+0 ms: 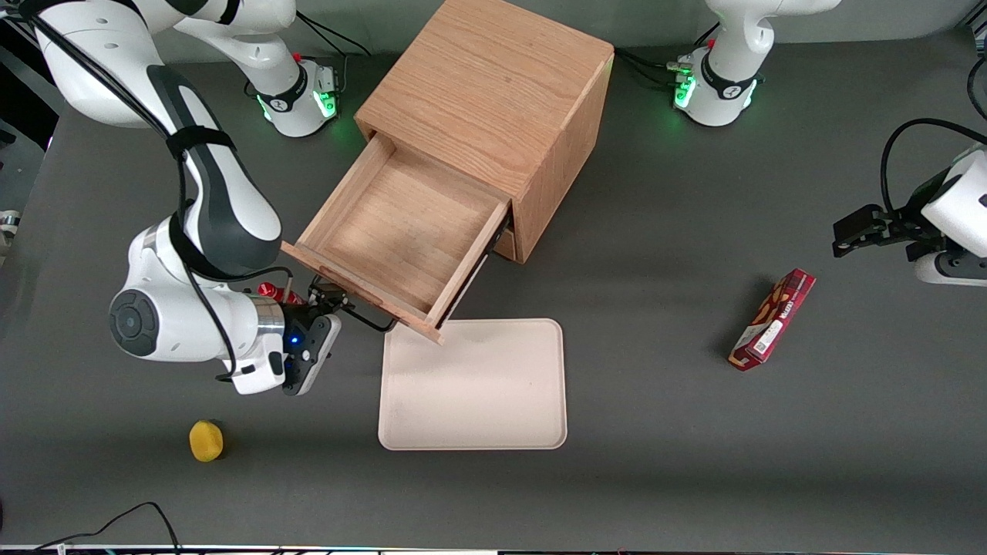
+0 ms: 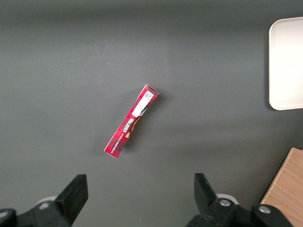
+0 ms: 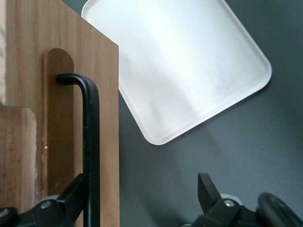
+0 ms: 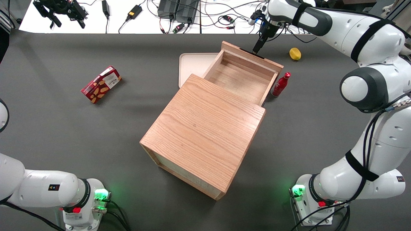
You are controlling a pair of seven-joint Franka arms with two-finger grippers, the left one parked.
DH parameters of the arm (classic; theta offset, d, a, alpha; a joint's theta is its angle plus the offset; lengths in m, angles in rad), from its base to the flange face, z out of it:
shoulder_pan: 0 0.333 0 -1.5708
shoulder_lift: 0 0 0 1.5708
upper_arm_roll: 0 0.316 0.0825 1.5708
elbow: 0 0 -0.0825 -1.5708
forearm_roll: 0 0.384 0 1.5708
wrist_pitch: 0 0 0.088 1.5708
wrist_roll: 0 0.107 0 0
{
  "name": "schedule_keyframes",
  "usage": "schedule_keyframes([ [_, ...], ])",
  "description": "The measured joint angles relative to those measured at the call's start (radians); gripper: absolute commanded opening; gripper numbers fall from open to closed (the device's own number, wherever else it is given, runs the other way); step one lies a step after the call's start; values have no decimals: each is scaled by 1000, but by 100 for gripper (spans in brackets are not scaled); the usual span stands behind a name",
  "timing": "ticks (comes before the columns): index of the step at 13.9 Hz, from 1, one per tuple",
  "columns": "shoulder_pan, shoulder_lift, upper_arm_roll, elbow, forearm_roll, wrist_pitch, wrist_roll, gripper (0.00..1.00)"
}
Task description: Open upper drawer
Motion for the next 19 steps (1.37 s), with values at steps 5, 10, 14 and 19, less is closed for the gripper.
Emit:
schedule_keyframes([
  [5,0,-1,-7,110,-2,-118,5,100],
  [10,9,-147,15,194,-2,-297,337,100],
  [14,15,-295,22,193,-3,-420,794,100],
  [19,12,-364,17,174,-121,-448,1185,100],
])
